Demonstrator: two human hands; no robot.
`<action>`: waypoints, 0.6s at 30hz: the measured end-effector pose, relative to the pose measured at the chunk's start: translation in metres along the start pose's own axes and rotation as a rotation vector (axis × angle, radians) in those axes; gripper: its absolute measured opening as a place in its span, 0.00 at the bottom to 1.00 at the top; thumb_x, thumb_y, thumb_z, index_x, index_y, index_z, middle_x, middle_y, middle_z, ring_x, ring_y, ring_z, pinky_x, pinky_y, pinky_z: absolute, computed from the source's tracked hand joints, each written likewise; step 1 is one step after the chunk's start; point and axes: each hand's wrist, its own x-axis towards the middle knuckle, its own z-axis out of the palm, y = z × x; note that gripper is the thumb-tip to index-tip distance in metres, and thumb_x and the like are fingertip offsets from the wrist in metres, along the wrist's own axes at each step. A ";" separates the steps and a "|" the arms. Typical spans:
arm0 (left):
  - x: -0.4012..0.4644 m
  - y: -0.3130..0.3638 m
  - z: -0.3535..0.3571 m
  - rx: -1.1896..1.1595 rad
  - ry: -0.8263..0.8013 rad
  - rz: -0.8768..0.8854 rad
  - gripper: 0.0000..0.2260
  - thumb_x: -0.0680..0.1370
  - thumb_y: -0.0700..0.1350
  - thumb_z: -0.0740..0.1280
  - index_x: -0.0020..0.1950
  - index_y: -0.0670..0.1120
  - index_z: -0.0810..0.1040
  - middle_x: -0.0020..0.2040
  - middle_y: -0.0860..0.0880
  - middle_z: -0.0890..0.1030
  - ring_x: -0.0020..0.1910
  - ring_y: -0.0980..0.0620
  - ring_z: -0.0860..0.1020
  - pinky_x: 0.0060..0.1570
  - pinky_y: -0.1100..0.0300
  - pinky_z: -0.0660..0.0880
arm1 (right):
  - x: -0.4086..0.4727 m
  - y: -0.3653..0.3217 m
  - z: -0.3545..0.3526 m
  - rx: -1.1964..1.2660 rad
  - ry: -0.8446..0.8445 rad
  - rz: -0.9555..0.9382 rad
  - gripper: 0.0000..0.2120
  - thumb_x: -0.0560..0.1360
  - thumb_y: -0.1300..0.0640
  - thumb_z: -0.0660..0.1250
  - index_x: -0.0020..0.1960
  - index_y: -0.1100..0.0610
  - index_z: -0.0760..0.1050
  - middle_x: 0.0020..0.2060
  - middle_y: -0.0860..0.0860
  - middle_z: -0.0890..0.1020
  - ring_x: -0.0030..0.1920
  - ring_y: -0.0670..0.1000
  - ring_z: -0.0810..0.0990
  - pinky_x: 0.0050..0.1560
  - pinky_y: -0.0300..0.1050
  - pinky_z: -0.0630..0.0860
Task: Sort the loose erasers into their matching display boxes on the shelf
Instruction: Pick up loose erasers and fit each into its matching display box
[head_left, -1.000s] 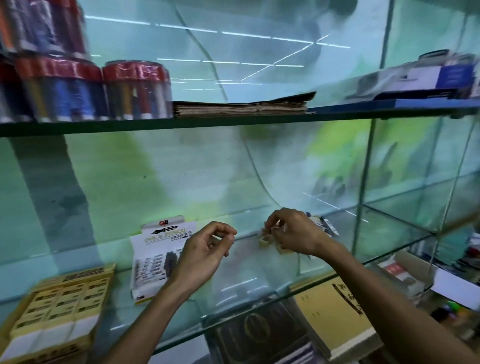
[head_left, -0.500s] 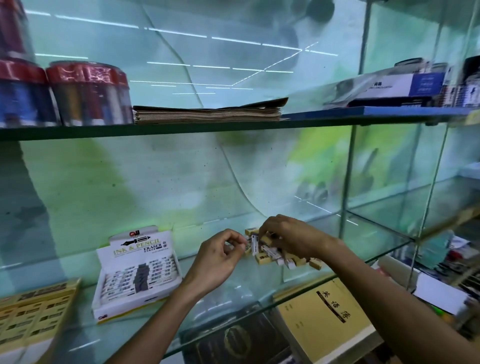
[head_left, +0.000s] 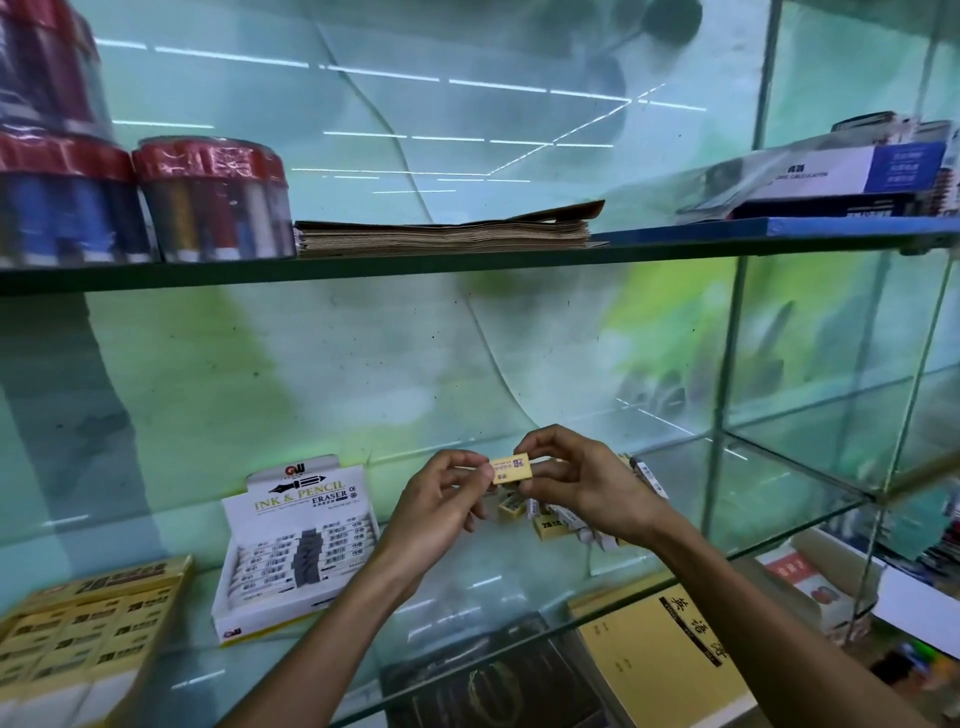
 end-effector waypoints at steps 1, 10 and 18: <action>-0.001 0.001 -0.002 -0.019 0.009 0.007 0.05 0.79 0.45 0.68 0.54 0.46 0.79 0.46 0.46 0.83 0.38 0.49 0.80 0.39 0.55 0.76 | 0.000 0.000 0.004 0.000 -0.013 -0.008 0.15 0.74 0.70 0.69 0.58 0.60 0.73 0.53 0.56 0.83 0.53 0.54 0.84 0.49 0.41 0.79; -0.011 0.005 -0.021 -0.083 0.139 0.068 0.04 0.77 0.42 0.71 0.50 0.44 0.78 0.42 0.47 0.84 0.38 0.50 0.79 0.39 0.56 0.75 | 0.010 0.000 0.046 0.378 0.091 0.093 0.09 0.75 0.64 0.70 0.54 0.64 0.78 0.39 0.57 0.82 0.41 0.52 0.78 0.41 0.43 0.73; -0.025 0.006 -0.048 0.233 0.147 0.195 0.02 0.78 0.50 0.69 0.48 0.55 0.77 0.45 0.60 0.80 0.42 0.57 0.79 0.40 0.68 0.74 | 0.020 -0.007 0.062 0.699 0.096 0.210 0.07 0.80 0.66 0.62 0.56 0.62 0.75 0.47 0.63 0.78 0.50 0.63 0.84 0.44 0.50 0.81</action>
